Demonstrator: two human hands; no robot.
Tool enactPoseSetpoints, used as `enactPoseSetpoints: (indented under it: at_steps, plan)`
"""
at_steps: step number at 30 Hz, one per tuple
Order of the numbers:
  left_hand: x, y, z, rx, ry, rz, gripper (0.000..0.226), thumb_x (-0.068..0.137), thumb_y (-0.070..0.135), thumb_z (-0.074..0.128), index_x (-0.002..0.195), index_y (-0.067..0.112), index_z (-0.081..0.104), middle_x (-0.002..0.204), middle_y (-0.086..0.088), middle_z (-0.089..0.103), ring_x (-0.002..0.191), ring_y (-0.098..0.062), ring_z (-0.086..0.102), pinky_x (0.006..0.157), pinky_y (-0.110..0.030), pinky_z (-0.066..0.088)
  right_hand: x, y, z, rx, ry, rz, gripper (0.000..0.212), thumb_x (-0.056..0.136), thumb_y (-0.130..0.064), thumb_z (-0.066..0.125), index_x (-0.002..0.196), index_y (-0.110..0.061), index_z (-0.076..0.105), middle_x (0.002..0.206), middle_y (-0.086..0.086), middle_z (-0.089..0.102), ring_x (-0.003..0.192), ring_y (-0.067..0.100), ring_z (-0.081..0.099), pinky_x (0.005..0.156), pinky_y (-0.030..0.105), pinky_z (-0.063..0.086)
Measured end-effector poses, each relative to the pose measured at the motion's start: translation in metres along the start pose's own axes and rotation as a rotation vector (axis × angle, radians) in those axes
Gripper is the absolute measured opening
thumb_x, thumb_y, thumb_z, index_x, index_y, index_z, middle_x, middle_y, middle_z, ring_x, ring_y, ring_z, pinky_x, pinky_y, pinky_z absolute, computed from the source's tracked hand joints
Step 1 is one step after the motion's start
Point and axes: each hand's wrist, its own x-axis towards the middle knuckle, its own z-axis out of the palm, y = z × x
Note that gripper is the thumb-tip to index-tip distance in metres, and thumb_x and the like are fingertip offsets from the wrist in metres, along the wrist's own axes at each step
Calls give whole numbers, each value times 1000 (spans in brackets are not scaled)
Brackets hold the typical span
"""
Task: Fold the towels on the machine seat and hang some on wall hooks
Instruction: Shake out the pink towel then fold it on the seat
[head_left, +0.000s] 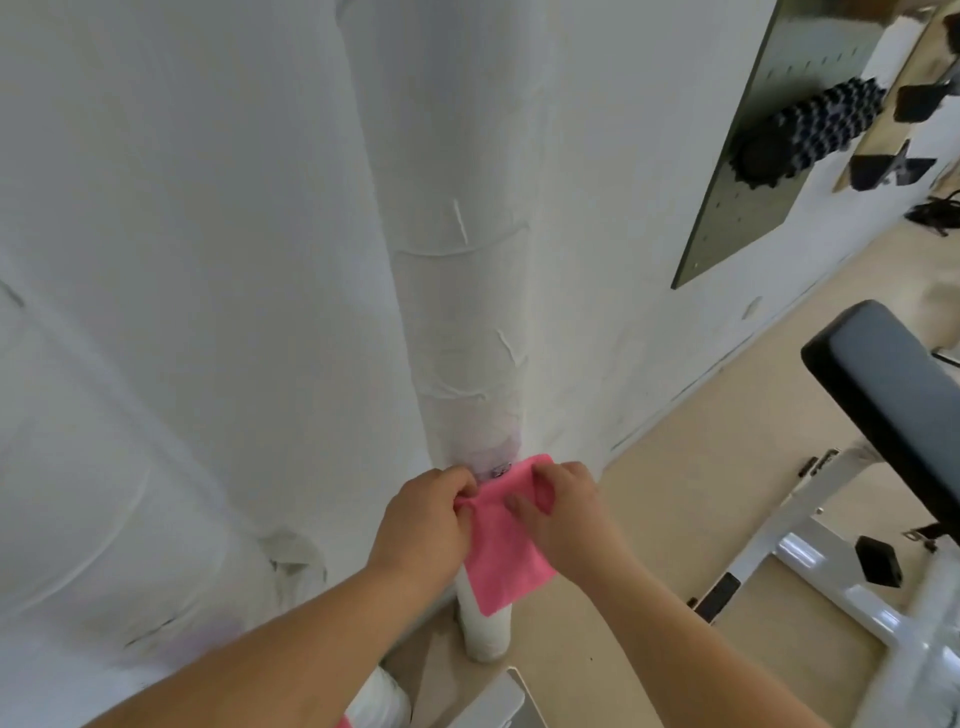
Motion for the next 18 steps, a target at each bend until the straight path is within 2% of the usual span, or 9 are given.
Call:
enactPoseSetpoints:
  at_steps: [4,6,9,12,14,16,18]
  plan:
    - [4,-10,16,38,-42,-14,15,94,22,57,90,28,70,84,7,69,77,-16,64,72,-38,56,10,8,8,-139,26,-30,34,95,-53,60,111,-27,76,125,-3,49,122,20,46,101,39,48]
    - [5,-10,23,62,-76,-25,16,96,26,56,92,28,71,89,7,68,79,-17,63,71,-36,54,10,8,4,-169,66,-77,34,95,-54,60,105,-26,77,119,-6,50,115,17,47,95,37,50]
    - [3,-7,30,91,-91,-24,19,96,39,54,97,31,71,106,9,63,89,-16,62,73,-34,55,10,5,1,-137,124,-236,20,94,-42,65,101,-25,72,105,-7,54,98,16,54,80,38,53]
    - [-3,-1,32,79,-66,1,25,98,44,48,107,32,69,112,9,58,93,-13,61,78,-34,56,13,3,-1,-75,-1,-235,17,96,-37,61,103,-29,74,101,-6,63,92,18,63,81,42,55]
    - [-6,2,32,38,-31,70,26,99,41,49,116,32,65,114,9,60,97,-12,62,83,-35,56,17,5,-7,-116,-128,-192,23,98,-39,56,111,-32,74,109,-6,69,100,18,65,91,41,53]
    - [-9,5,33,24,-66,130,31,98,41,50,126,34,61,118,13,61,103,-10,62,88,-31,54,19,7,-17,-141,-269,-158,27,101,-36,54,121,-33,72,118,-7,69,109,17,64,99,36,50]
    - [-13,8,37,33,-113,145,32,97,41,52,126,34,60,116,13,62,100,-10,63,84,-27,53,19,9,-26,-96,-387,-134,31,99,-30,58,128,-35,68,123,-11,67,110,14,64,101,31,49]
